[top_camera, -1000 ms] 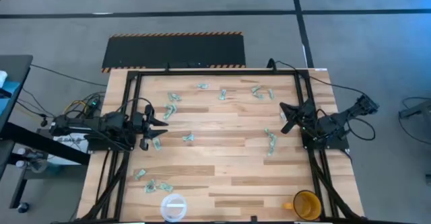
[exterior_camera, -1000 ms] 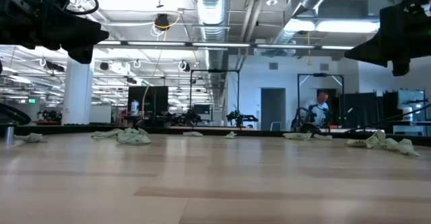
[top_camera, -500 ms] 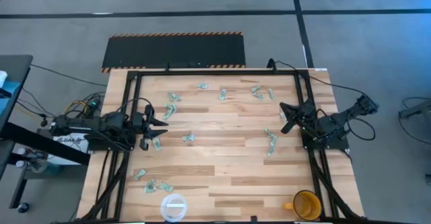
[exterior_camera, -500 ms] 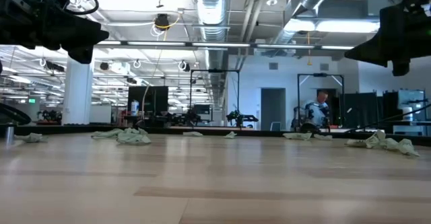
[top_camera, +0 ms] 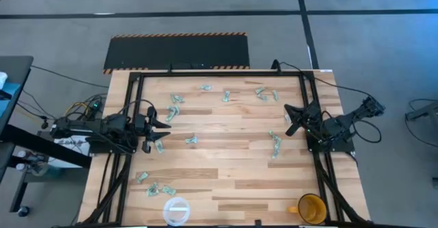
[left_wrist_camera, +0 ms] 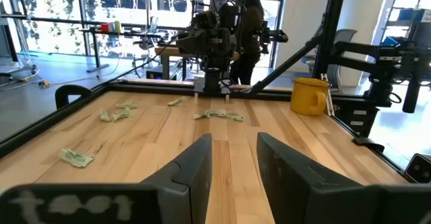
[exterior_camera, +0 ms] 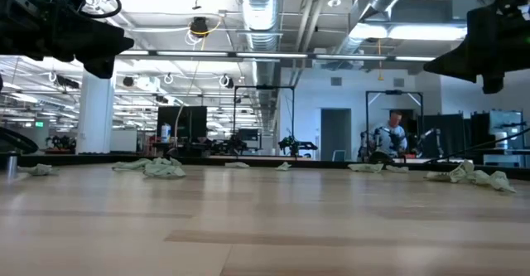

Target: Pick and place Stevia / Truvia into bins

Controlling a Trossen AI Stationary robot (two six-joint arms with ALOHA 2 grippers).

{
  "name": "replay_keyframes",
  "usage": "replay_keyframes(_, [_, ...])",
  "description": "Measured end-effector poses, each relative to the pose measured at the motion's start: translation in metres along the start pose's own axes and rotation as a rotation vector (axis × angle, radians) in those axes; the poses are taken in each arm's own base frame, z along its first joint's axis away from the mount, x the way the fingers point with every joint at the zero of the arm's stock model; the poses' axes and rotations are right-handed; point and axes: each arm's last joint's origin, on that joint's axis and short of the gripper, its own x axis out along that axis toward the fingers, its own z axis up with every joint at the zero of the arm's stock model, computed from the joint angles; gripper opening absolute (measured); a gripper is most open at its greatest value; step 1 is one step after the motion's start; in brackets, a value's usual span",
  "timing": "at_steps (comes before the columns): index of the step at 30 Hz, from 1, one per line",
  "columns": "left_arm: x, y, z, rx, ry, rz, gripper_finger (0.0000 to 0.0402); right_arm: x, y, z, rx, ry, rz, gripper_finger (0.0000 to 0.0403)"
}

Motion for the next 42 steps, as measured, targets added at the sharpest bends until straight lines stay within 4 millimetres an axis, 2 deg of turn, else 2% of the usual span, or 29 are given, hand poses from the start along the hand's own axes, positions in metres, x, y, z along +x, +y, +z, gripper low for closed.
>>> replay_keyframes(39, [0.0000, 0.0000, 0.0001, 0.000, 0.000, 0.000, 0.0107, 0.0000, 0.0000, 0.0000, 0.000, 0.000, 0.000, 0.0000])
replay_keyframes(42, [0.0000, 0.0000, 0.0001, 0.000, 0.000, 0.000, 0.0107, 0.0000, 0.0000, 0.0000, 0.061, 0.000, 0.000, 0.0000])
